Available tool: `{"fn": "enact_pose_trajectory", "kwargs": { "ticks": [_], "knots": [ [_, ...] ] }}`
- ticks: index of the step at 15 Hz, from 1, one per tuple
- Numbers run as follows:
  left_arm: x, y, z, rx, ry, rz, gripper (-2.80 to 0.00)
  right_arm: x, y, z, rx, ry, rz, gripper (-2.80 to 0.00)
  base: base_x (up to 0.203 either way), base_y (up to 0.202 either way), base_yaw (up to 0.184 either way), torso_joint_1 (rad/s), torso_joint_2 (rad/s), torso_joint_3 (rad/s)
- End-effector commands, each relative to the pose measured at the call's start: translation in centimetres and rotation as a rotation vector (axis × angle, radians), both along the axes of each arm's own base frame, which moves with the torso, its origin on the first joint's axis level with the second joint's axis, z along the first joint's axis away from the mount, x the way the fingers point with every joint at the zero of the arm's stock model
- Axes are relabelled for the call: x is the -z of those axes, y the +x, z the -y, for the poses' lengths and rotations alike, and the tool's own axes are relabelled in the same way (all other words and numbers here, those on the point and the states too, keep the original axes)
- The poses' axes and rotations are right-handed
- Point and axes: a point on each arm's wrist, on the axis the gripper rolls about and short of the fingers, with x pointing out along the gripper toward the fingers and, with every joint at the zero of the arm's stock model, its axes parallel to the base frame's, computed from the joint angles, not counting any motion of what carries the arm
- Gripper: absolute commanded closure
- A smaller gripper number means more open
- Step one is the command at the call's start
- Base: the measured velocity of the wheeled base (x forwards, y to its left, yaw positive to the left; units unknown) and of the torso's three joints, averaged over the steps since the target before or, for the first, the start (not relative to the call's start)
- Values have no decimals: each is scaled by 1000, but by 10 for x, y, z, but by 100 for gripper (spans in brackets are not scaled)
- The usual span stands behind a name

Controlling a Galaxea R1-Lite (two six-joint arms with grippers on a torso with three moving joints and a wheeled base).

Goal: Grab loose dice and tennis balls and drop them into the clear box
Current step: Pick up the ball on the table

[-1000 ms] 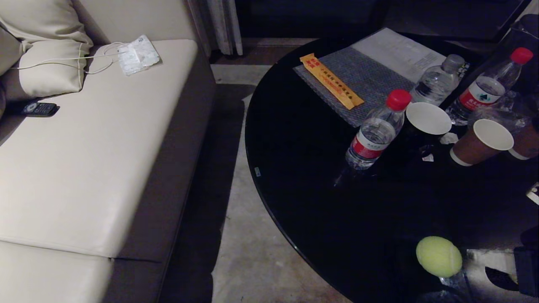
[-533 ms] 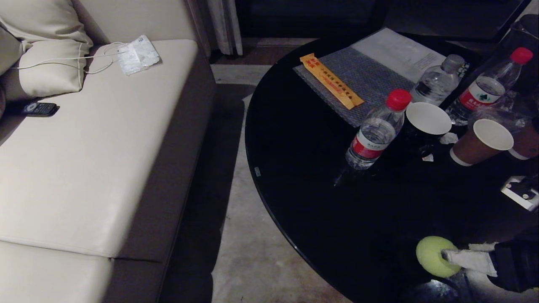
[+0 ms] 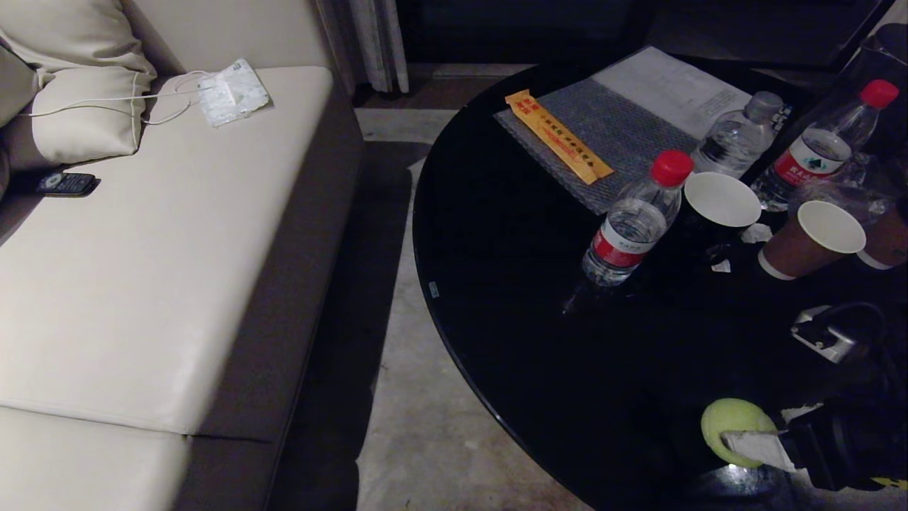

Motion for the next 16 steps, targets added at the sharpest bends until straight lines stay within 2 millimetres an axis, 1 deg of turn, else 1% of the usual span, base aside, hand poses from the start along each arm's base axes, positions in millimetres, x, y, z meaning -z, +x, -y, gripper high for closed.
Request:
{"fn": "enact_pose_trajectory", "kwargs": {
  "ticks": [1, 5, 12, 13, 16],
  "knots": [
    [0, 0, 0, -2, -1, -3, 0, 8, 12, -2, 3, -12, -24, -280, 0, 0, 0, 0, 0, 0],
    [0, 0, 0, -2, -1, -2, 0, 14, 17, -4, -12, -27, -55, -280, 0, 0, 0, 0, 0, 0],
    [0, 0, 0, -2, -1, -2, 0, 15, 15, -6, -24, -29, -60, -280, 0, 0, 0, 0, 0, 0],
    [0, 0, 0, 0, -1, -2, 0, 16, 16, -6, -26, -29, -63, 0, 0, 0, 0, 0, 0, 0],
    [0, 0, 0, -2, -1, -2, 0, 24, 17, -8, -55, -60, -95, 0, 0, 0, 0, 0, 0, 0]
  ]
}}
